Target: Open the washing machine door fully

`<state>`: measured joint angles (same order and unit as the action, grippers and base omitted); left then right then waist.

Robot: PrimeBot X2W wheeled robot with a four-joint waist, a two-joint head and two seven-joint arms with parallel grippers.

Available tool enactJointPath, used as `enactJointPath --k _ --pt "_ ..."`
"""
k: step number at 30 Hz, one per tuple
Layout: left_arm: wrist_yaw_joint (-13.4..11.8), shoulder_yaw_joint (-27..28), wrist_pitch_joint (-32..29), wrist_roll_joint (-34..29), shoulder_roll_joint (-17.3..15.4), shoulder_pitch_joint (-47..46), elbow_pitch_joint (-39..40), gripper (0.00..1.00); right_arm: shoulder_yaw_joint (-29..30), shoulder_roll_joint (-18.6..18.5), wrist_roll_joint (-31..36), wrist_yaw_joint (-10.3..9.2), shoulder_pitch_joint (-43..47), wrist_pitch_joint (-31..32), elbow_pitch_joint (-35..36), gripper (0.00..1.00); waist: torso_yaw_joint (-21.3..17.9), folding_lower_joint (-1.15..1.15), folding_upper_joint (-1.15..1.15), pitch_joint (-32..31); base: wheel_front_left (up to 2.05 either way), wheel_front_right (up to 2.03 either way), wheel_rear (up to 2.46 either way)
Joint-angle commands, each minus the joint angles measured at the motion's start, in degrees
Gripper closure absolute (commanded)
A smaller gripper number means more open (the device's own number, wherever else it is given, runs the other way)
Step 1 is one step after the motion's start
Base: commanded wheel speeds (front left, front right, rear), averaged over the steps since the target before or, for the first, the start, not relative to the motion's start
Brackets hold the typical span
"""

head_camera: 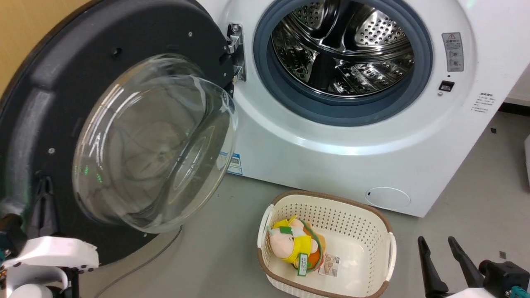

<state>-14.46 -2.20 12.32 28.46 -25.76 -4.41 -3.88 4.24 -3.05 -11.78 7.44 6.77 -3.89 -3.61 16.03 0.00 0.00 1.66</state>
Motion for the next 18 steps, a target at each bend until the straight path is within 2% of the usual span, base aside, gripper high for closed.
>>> enactJointPath --k 1,8,13,14,15,16,17,18 --pt "0.18 0.63 0.71 0.41 -0.17 -0.60 -1.03 1.00 -0.21 0.17 -0.20 0.05 -0.83 -0.38 0.02 0.00 -0.38 0.00 0.00 -0.13 0.00 0.00 0.00" --pt "0.21 1.57 2.09 0.66 2.00 1.91 -2.80 1.00 -0.18 0.17 -0.45 0.05 -0.36 -0.59 -0.15 0.00 -1.14 0.00 0.00 -0.70 0.00 0.00 0.00" --pt "-1.18 0.90 2.42 -0.90 4.02 6.43 -0.18 1.00 -0.37 0.17 -0.60 0.05 -0.11 -0.70 -0.38 0.00 -1.80 0.00 0.00 -1.58 0.00 0.00 0.00" --pt "-1.71 0.37 2.44 -1.47 4.56 7.48 0.97 0.93 -0.28 0.17 -0.81 0.05 0.03 -0.78 -0.40 0.00 -1.82 0.00 0.00 -1.75 0.00 0.00 0.00" --pt "-2.27 -0.21 2.45 -2.01 5.08 8.52 2.15 0.63 -0.31 0.17 -0.93 0.05 0.17 -0.81 -0.42 0.00 -1.84 0.00 0.00 -1.90 0.00 0.00 0.00" --pt "-2.78 -0.83 2.45 -2.56 5.54 9.52 3.31 0.15 -0.35 0.17 -0.90 0.05 0.28 -0.83 -0.40 0.00 -1.85 0.00 0.00 -2.03 0.00 0.00 0.00" --pt "-3.26 -1.27 2.45 -2.97 5.92 10.42 4.23 0.00 -0.39 0.17 -0.89 0.05 0.35 -0.84 -0.38 0.00 -1.87 0.00 0.00 -2.15 0.00 0.00 0.00" --pt "-3.63 -1.90 2.42 -3.40 6.29 11.23 5.10 0.00 -0.37 0.17 -0.86 0.05 0.43 -0.90 -0.37 0.00 -1.83 0.00 0.00 -2.35 0.00 0.00 0.00"
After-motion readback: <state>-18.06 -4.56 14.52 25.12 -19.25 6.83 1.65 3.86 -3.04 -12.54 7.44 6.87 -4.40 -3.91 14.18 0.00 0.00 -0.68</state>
